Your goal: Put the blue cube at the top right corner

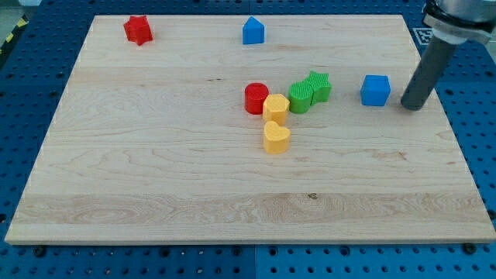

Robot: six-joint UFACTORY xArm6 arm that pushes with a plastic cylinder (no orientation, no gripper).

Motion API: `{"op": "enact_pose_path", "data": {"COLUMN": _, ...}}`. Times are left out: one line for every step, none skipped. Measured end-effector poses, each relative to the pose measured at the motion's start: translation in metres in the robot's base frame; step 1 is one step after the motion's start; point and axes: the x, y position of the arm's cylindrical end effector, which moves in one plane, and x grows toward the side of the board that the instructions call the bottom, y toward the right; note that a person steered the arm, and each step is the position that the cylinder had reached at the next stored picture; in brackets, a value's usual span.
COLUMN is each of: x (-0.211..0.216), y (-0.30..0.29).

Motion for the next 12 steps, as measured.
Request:
{"op": "enact_pose_path", "data": {"x": 0.016, "y": -0.025}}
{"op": "enact_pose_path", "data": {"x": 0.016, "y": -0.059}}
{"op": "enact_pose_path", "data": {"x": -0.015, "y": -0.062}}
{"op": "enact_pose_path", "data": {"x": -0.036, "y": -0.055}}
{"op": "enact_pose_path", "data": {"x": -0.047, "y": -0.053}}
{"op": "enact_pose_path", "data": {"x": -0.058, "y": -0.043}}
{"op": "enact_pose_path", "data": {"x": -0.055, "y": -0.023}}
{"op": "enact_pose_path", "data": {"x": -0.084, "y": -0.020}}
{"op": "enact_pose_path", "data": {"x": -0.108, "y": -0.019}}
{"op": "enact_pose_path", "data": {"x": -0.106, "y": -0.009}}
{"op": "enact_pose_path", "data": {"x": -0.106, "y": -0.001}}
{"op": "enact_pose_path", "data": {"x": -0.137, "y": -0.001}}
